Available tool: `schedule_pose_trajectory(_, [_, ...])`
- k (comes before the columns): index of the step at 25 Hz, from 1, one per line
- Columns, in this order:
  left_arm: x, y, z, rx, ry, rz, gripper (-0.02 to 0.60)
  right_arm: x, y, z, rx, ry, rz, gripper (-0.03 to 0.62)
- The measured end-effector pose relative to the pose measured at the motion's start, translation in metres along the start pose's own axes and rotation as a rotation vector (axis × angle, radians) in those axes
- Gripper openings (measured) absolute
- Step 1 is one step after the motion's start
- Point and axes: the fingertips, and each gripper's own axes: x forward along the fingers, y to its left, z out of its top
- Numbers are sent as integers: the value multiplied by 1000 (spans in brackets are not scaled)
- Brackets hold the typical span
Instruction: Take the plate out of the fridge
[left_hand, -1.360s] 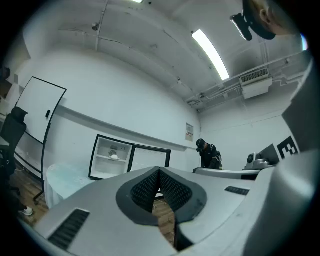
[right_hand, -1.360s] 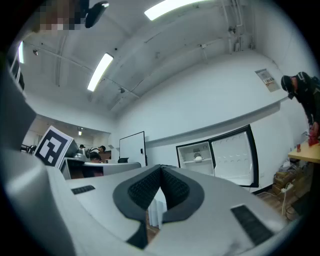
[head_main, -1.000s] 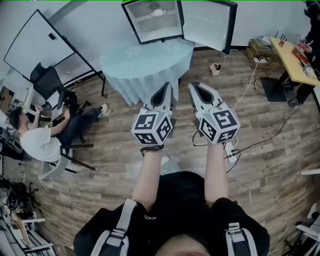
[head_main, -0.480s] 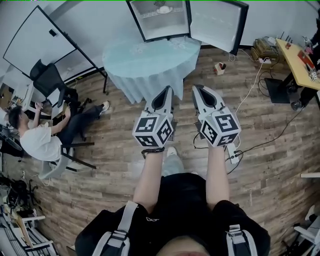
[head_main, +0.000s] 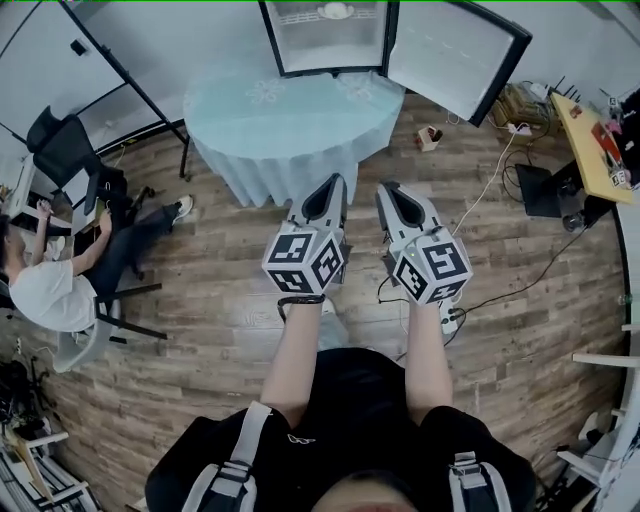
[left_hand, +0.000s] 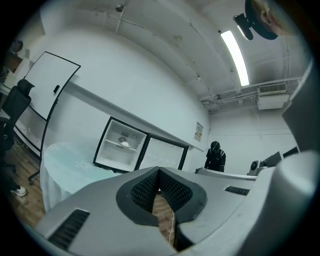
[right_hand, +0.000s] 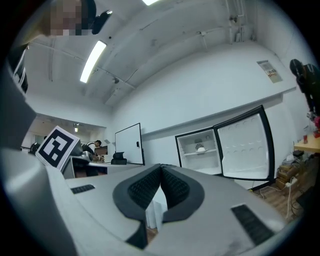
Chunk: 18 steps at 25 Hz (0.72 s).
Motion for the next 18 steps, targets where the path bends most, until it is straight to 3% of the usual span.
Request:
schedule_pose_trajectory(8, [8,148,49,-73,-40,156,9,99,13,-2,-10,33,6,6])
schedule_pose_trajectory(14, [25,187,92,-60,-84,107,9,155,36,21,-89,16,26,6])
schedule_pose_trajectory(18, [40,197,119,-79,-104,58,9,168,27,46,-130,-8,3,6])
